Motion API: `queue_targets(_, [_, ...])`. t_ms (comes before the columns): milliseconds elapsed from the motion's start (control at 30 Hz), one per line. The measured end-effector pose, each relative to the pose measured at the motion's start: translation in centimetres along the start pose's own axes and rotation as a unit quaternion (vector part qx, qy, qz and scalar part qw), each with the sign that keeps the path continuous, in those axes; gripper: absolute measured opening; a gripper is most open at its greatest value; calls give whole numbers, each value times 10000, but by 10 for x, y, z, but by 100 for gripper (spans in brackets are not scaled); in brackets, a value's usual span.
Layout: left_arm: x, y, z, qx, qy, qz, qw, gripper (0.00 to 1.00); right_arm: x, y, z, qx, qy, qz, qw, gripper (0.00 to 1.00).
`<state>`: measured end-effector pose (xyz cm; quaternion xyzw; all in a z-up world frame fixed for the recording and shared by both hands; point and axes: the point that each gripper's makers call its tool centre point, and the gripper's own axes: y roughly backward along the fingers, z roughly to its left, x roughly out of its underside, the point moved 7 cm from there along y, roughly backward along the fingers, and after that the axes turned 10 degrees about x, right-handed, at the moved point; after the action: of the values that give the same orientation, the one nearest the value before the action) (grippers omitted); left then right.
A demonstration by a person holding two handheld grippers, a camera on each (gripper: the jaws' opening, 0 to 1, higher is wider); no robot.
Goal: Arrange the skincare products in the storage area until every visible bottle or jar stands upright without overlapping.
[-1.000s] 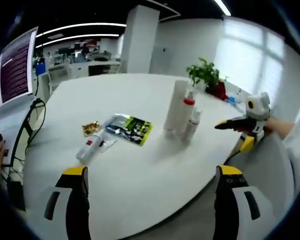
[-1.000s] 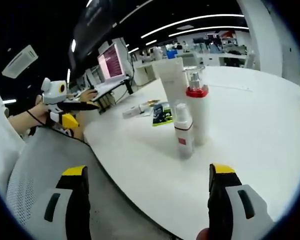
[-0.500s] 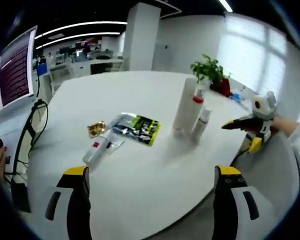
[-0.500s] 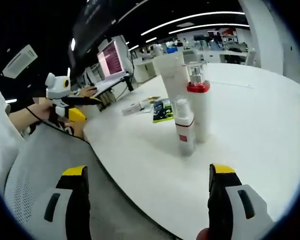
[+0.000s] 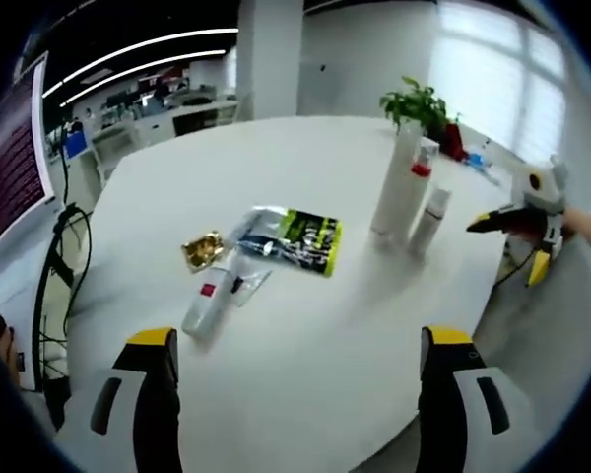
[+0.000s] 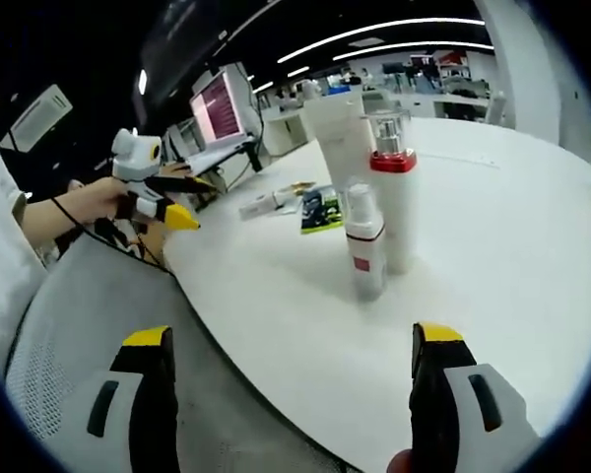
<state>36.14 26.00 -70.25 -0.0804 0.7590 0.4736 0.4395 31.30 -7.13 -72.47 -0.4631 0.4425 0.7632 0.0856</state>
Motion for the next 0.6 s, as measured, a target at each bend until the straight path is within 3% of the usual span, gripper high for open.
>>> queue_targets(433, [-8,-28,43,-83,-96,481,9988,85,4,-2,-2,-19,-135,87,9999,99])
queue_targets(600, [-13,-35,51,-52,-251,744,9969,81,6,-4,-4,-3,-166,139,9998,99])
